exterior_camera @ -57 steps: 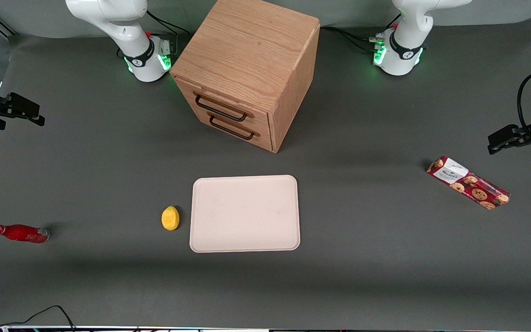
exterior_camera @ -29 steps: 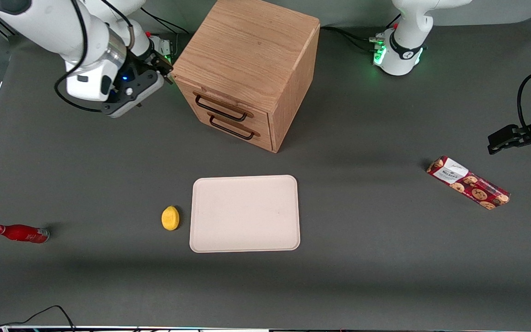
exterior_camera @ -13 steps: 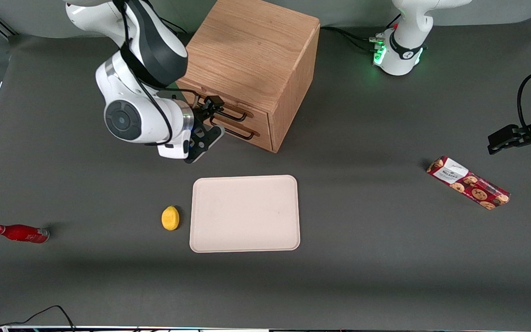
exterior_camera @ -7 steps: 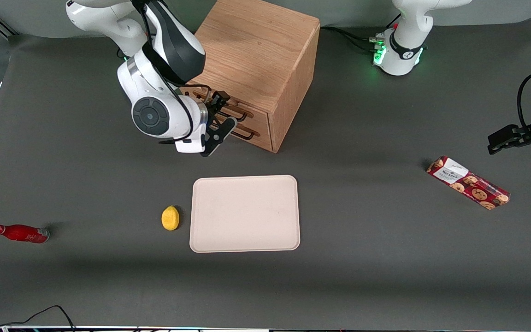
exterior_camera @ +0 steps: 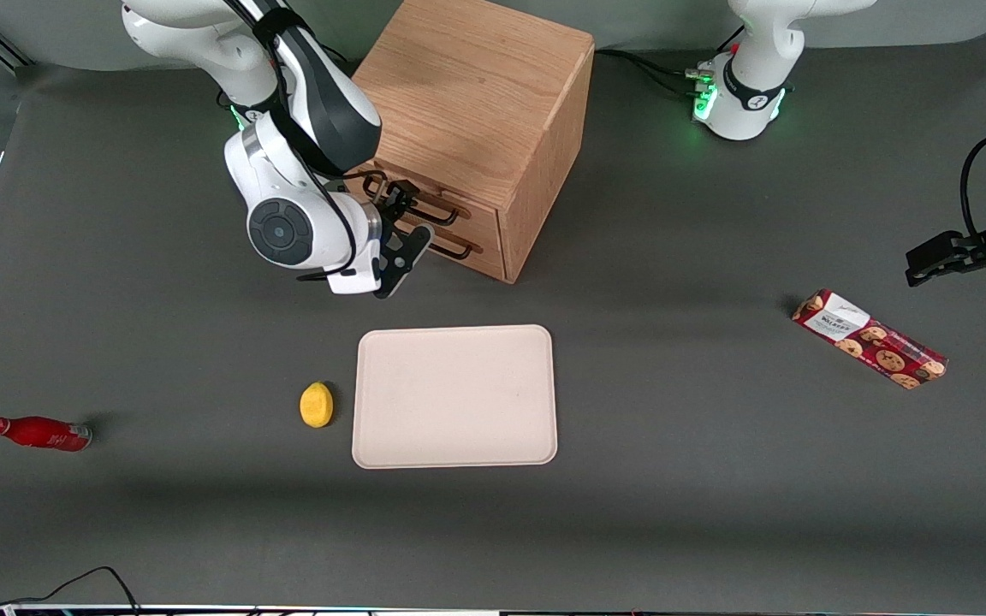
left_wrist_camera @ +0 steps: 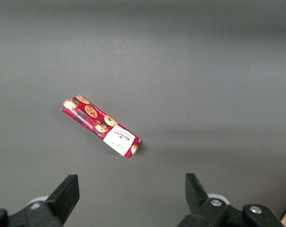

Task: Open upper drawer

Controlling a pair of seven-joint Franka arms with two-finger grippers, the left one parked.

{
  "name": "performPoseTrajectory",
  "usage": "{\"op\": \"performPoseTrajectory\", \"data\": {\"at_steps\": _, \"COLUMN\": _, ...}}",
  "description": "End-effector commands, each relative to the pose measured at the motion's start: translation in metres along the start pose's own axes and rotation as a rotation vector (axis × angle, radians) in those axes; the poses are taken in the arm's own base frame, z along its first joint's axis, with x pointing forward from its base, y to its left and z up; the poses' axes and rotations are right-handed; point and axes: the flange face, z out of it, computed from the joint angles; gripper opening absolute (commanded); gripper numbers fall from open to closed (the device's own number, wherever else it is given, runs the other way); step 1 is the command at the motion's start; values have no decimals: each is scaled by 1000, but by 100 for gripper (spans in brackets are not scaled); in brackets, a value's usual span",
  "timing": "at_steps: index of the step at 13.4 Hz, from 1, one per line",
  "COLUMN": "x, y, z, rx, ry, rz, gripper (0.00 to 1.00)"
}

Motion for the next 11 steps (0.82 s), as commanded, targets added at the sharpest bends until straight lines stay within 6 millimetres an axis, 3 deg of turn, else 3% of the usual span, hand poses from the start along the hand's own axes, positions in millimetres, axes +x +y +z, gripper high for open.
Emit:
{"op": "performPoseTrajectory", "data": {"at_steps": 1, "x": 0, "y": 2, "z": 13, "rx": -17, "ry": 5, "rz": -25, "gripper": 100}}
{"op": "performPoseTrajectory", "data": {"at_steps": 7, "x": 5, "y": 9, "z": 28, "rx": -19, "ry": 3, "rz": -29, "gripper": 100}}
{"op": "performPoseTrajectory", "data": {"at_steps": 11, "x": 3, "y": 26, "z": 21, "rx": -47, "ry": 19, "rz": -38, "gripper": 100}}
